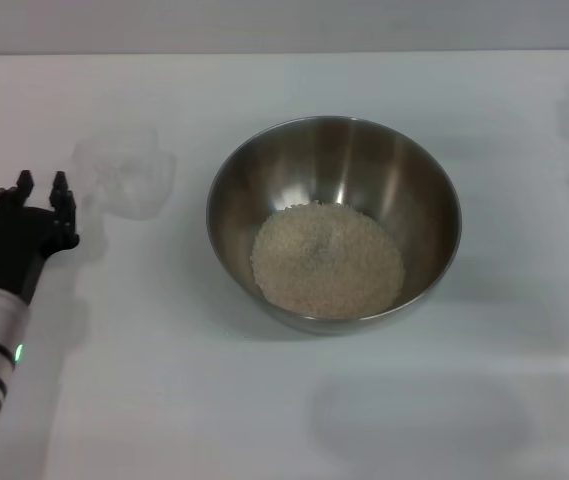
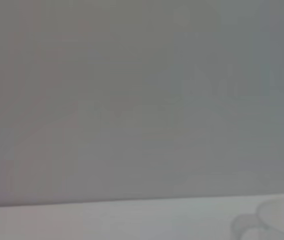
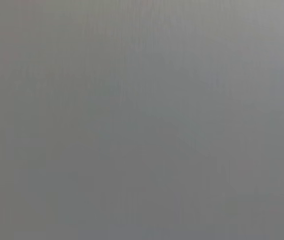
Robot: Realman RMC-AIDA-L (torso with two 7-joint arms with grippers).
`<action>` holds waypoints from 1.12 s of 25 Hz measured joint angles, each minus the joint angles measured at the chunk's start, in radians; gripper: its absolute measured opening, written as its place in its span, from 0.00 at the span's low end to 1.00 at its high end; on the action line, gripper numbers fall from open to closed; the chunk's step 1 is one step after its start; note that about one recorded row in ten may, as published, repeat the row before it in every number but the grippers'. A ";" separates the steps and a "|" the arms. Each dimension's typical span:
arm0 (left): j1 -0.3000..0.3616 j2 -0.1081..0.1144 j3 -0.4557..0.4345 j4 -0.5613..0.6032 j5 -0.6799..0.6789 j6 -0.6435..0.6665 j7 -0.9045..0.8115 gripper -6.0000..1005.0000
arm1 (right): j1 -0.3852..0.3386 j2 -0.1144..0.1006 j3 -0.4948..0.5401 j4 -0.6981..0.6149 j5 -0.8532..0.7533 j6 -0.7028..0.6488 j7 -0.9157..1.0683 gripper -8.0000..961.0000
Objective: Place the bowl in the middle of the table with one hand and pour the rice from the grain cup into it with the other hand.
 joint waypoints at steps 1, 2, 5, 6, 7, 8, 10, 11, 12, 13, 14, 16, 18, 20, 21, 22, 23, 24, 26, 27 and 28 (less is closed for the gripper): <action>0.021 0.000 0.008 -0.006 0.000 0.047 0.000 0.35 | -0.001 0.000 0.000 0.000 0.000 0.000 0.000 0.54; 0.021 0.000 0.008 -0.006 0.000 0.047 0.000 0.35 | -0.001 0.000 0.000 0.000 0.000 0.000 0.000 0.54; 0.053 0.000 0.041 -0.004 0.000 0.189 -0.019 0.35 | -0.007 0.001 0.000 0.000 0.000 0.000 0.000 0.54; 0.059 -0.001 0.052 0.001 0.000 0.236 -0.032 0.35 | -0.009 0.001 0.000 0.000 0.000 0.000 0.000 0.54; 0.061 -0.001 0.057 0.008 0.000 0.274 -0.049 0.35 | -0.011 0.002 0.000 0.002 0.000 0.000 0.000 0.54; 0.061 -0.001 0.068 0.026 0.000 0.341 -0.088 0.35 | -0.018 0.004 0.000 0.003 0.000 0.000 0.000 0.54; 0.052 -0.001 0.079 0.053 0.001 0.393 -0.122 0.35 | -0.022 0.005 0.000 0.004 0.000 0.001 0.000 0.54; 0.052 -0.001 0.079 0.053 0.001 0.393 -0.122 0.41 | -0.028 0.007 -0.001 0.004 0.000 0.001 0.000 0.54; 0.043 -0.001 0.088 0.070 0.002 0.421 -0.138 0.47 | -0.031 0.008 0.000 0.004 0.000 0.001 0.001 0.54; 0.030 -0.001 0.099 0.094 0.011 0.450 -0.152 0.53 | -0.036 0.009 0.000 0.004 0.000 0.002 0.004 0.55; 0.030 -0.001 0.099 0.094 0.011 0.450 -0.152 0.56 | -0.042 0.010 0.000 0.005 0.000 0.002 0.010 0.55; 0.026 -0.001 0.100 0.101 0.016 0.457 -0.154 0.63 | -0.051 0.011 0.000 0.008 0.000 0.002 0.030 0.56; 0.007 -0.001 0.097 0.119 0.025 0.464 -0.155 0.70 | -0.059 0.011 0.000 0.021 0.001 0.005 0.061 0.56; 0.001 -0.002 0.097 0.123 0.025 0.465 -0.155 0.77 | -0.060 0.012 -0.002 0.024 0.001 0.012 0.068 0.57; -0.011 -0.002 0.094 0.126 0.025 0.471 -0.155 0.79 | -0.062 0.012 -0.005 0.028 -0.001 0.038 0.075 0.57; -0.011 -0.002 0.094 0.126 0.025 0.471 -0.155 0.80 | -0.062 0.012 -0.005 0.028 -0.001 0.038 0.075 0.58; -0.014 -0.002 0.093 0.127 0.025 0.473 -0.155 0.82 | -0.063 0.012 -0.006 0.031 -0.001 0.069 0.078 0.58; -0.017 -0.002 0.093 0.128 0.025 0.475 -0.155 0.84 | -0.063 0.012 -0.006 0.031 -0.001 0.069 0.078 0.58; -0.028 -0.001 0.092 0.140 0.025 0.480 -0.155 0.86 | -0.066 0.012 -0.005 0.039 -0.001 0.095 0.097 0.59; -0.033 -0.001 0.092 0.144 0.025 0.481 -0.155 0.86 | -0.067 0.012 -0.005 0.047 -0.002 0.101 0.112 0.59; -0.038 -0.001 0.092 0.150 0.025 0.481 -0.155 0.86 | -0.069 0.012 -0.006 0.062 -0.005 0.101 0.141 0.60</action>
